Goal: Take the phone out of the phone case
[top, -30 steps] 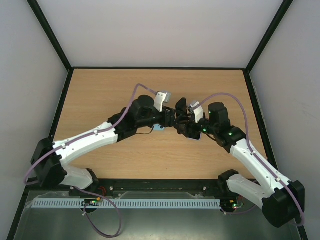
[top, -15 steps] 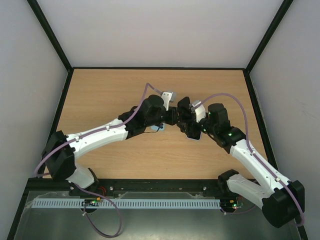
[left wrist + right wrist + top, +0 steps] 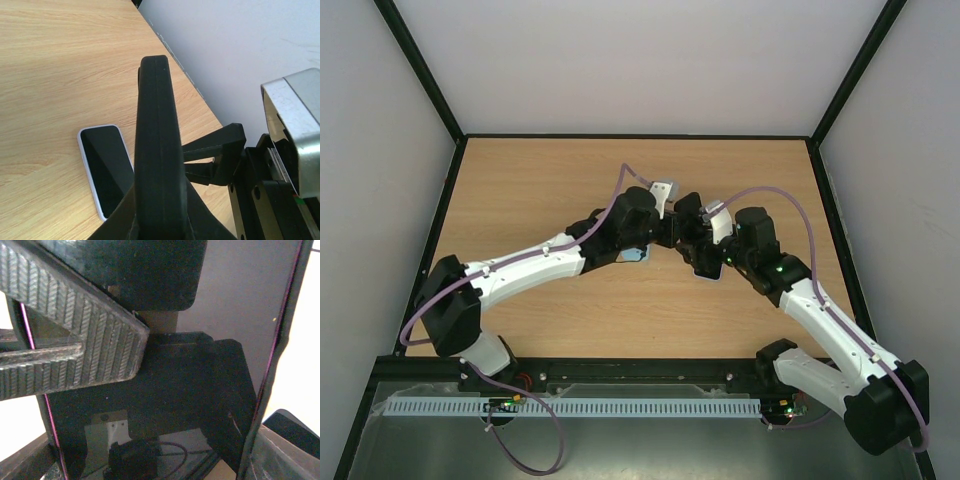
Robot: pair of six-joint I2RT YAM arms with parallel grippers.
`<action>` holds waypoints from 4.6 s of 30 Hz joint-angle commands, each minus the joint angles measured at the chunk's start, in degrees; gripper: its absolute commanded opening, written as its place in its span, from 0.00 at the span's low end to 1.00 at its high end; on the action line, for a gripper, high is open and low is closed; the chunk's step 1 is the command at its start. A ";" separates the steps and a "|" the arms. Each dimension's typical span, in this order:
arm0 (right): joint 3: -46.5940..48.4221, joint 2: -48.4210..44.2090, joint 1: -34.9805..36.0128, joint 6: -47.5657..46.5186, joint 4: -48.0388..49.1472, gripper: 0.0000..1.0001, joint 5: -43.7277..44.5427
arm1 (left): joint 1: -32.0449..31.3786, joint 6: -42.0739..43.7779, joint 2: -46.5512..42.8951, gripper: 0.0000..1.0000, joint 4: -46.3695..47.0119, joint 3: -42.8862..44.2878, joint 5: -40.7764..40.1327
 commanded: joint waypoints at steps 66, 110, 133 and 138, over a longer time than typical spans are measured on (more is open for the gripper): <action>10.97 2.80 0.61 -45.34 -38.52 0.40 -42.72 | 16.48 13.76 -22.56 0.03 13.37 -18.37 57.86; 7.71 -0.91 0.76 -49.75 -28.63 0.23 -34.37 | 10.57 -2.93 -21.32 0.02 19.41 -17.44 65.66; 10.77 -4.24 0.70 -54.45 -30.87 0.39 -25.02 | 11.27 1.37 -22.69 0.03 10.67 -13.29 70.12; 10.58 -4.87 0.70 -49.18 -25.43 0.38 -21.35 | 11.29 0.13 -21.93 0.03 10.93 -12.38 70.51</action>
